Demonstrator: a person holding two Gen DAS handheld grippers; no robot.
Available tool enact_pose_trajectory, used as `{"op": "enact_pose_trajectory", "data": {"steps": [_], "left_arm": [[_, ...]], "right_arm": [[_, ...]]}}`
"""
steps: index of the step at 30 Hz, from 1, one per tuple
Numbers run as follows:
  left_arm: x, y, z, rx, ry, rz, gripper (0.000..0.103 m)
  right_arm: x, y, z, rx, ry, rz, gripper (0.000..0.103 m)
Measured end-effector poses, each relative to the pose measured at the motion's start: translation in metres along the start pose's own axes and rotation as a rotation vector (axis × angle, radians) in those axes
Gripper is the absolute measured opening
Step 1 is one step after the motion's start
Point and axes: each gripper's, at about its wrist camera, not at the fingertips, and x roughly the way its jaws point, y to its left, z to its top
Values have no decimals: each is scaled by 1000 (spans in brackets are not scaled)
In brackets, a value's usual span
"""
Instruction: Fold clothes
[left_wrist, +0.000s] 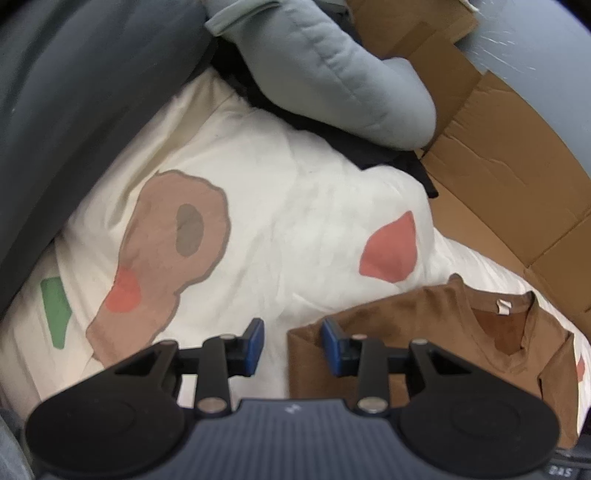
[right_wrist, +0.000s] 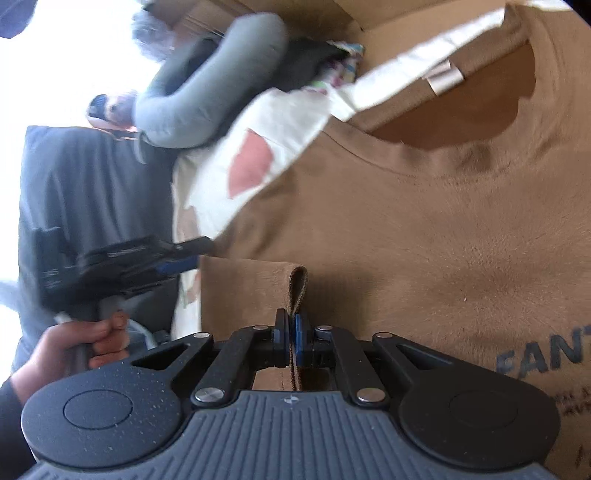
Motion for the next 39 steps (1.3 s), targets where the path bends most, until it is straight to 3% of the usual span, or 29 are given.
{"op": "enact_pose_trajectory", "data": {"steps": [9, 13, 19, 25, 28, 30, 32, 35, 39], "left_arm": [[6, -6, -2, -1, 1, -9, 36], [14, -12, -3, 17, -7, 11, 25], [15, -14, 1, 13, -57, 62, 22], [-12, -3, 6, 5, -101, 13, 23], [-18, 0, 6, 14, -82, 0, 23], [-16, 0, 5, 26, -65, -10, 23], [-13, 0, 1, 32, -45, -28, 23], [-5, -4, -3, 52, -16, -63, 23], [5, -9, -10, 88, 11, -55, 22]], "right_arm": [[-35, 13, -2, 15, -20, 0, 0], [-42, 6, -1, 11, -28, -36, 0], [-33, -13, -6, 31, -13, -100, 0], [-24, -10, -11, 2, -3, -123, 1], [-23, -9, -7, 4, -23, -137, 8], [-22, -10, -5, 7, -36, -153, 25], [-20, -13, -3, 12, -39, -165, 32], [-14, -20, 0, 40, -43, -155, 33], [-3, -29, 5, 92, -55, -128, 36]]}}
